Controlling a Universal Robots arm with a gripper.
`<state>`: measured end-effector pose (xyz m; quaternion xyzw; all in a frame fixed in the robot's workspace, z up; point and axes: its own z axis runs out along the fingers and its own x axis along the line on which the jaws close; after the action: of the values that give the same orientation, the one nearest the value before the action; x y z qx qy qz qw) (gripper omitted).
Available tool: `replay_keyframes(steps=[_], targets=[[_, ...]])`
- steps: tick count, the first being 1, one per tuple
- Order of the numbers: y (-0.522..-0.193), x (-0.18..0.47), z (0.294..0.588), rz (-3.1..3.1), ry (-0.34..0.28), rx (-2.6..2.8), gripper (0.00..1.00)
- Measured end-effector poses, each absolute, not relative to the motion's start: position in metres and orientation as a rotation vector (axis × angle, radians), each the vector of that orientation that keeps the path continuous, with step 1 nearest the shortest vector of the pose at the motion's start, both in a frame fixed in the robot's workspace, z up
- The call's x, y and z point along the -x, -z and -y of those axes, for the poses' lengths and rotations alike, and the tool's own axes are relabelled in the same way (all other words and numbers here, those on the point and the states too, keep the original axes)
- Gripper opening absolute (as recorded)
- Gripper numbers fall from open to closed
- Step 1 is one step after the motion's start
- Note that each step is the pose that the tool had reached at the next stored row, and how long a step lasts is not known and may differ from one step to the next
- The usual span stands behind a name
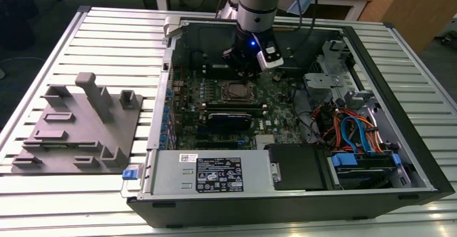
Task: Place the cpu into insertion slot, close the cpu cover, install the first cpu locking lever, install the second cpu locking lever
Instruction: 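Install the first cpu locking lever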
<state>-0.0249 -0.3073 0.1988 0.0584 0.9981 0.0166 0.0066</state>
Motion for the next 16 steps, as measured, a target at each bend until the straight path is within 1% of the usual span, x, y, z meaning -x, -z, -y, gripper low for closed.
replay_keyframes(steps=[16], targets=[[-0.1993,0.0248,0.3067,-3.122,-0.047,-0.183,0.10]])
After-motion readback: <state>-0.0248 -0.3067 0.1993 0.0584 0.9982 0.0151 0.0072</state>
